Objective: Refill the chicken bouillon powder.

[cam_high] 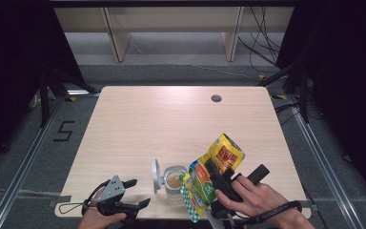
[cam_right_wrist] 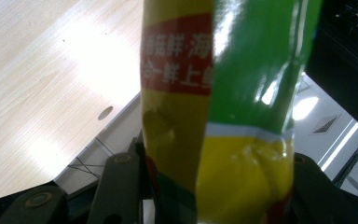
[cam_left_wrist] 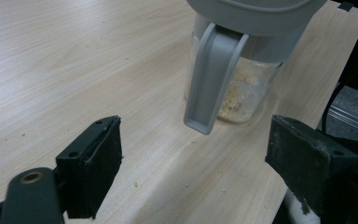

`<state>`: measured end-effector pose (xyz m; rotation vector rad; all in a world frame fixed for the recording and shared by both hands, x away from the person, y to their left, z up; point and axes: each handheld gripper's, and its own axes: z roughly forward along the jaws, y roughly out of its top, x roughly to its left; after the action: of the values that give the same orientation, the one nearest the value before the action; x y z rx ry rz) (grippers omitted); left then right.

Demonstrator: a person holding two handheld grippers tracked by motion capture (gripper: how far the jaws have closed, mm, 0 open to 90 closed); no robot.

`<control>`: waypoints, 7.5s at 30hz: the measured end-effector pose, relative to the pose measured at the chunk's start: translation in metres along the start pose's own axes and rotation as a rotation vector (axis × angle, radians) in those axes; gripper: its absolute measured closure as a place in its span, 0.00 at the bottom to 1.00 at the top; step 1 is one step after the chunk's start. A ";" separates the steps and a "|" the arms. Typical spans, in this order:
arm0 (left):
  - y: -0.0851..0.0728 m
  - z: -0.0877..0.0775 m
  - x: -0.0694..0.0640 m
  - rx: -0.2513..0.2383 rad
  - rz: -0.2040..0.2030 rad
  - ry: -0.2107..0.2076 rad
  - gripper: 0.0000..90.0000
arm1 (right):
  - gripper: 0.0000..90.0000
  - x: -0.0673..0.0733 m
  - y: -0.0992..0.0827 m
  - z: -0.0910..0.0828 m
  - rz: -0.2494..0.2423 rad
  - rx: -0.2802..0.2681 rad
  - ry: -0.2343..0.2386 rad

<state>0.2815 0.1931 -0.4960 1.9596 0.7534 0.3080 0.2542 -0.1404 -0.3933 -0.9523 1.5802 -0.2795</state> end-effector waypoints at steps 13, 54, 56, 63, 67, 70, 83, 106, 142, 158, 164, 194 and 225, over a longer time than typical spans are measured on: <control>-0.001 0.001 0.000 -0.002 -0.004 0.002 0.20 | 0.66 -0.001 0.000 0.000 -0.002 -0.005 0.001; -0.001 0.002 0.000 0.001 -0.005 0.001 0.20 | 0.66 -0.002 -0.003 0.000 0.006 -0.008 -0.003; -0.001 0.002 0.000 0.001 -0.005 0.002 0.20 | 0.66 -0.002 -0.004 0.000 0.007 -0.010 -0.005; -0.001 0.002 0.000 0.002 -0.004 0.001 0.20 | 0.66 -0.002 -0.005 -0.002 0.014 0.003 -0.014; -0.001 0.002 0.000 0.003 -0.004 0.001 0.20 | 0.66 -0.002 -0.005 -0.001 0.021 -0.004 0.001; -0.001 0.002 0.000 0.002 -0.004 0.002 0.20 | 0.66 -0.002 -0.006 -0.002 0.020 -0.002 0.000; -0.001 0.002 0.000 -0.005 -0.012 0.002 0.20 | 0.66 -0.003 -0.005 -0.002 0.009 0.001 -0.008; -0.001 0.001 0.000 0.001 -0.005 0.008 0.20 | 0.67 -0.007 -0.005 -0.001 -0.021 -0.016 -0.017; -0.001 0.001 0.000 0.003 -0.004 0.009 0.20 | 0.67 0.000 -0.002 0.002 0.001 -0.027 0.003; -0.001 0.002 0.000 -0.004 -0.009 0.002 0.20 | 0.67 0.001 -0.002 0.001 0.006 -0.022 0.004; -0.001 0.002 0.000 -0.004 -0.009 0.002 0.20 | 0.67 -0.001 -0.003 0.000 -0.002 -0.022 -0.006; -0.001 0.002 -0.002 -0.005 -0.029 0.003 0.20 | 0.67 -0.002 -0.003 -0.003 -0.014 -0.021 -0.016; -0.001 0.001 -0.002 -0.001 -0.030 0.003 0.20 | 0.67 0.001 -0.002 -0.003 -0.014 -0.027 -0.023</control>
<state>0.2805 0.1916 -0.4976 1.9455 0.7841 0.2935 0.2520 -0.1432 -0.3918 -0.9844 1.5600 -0.2569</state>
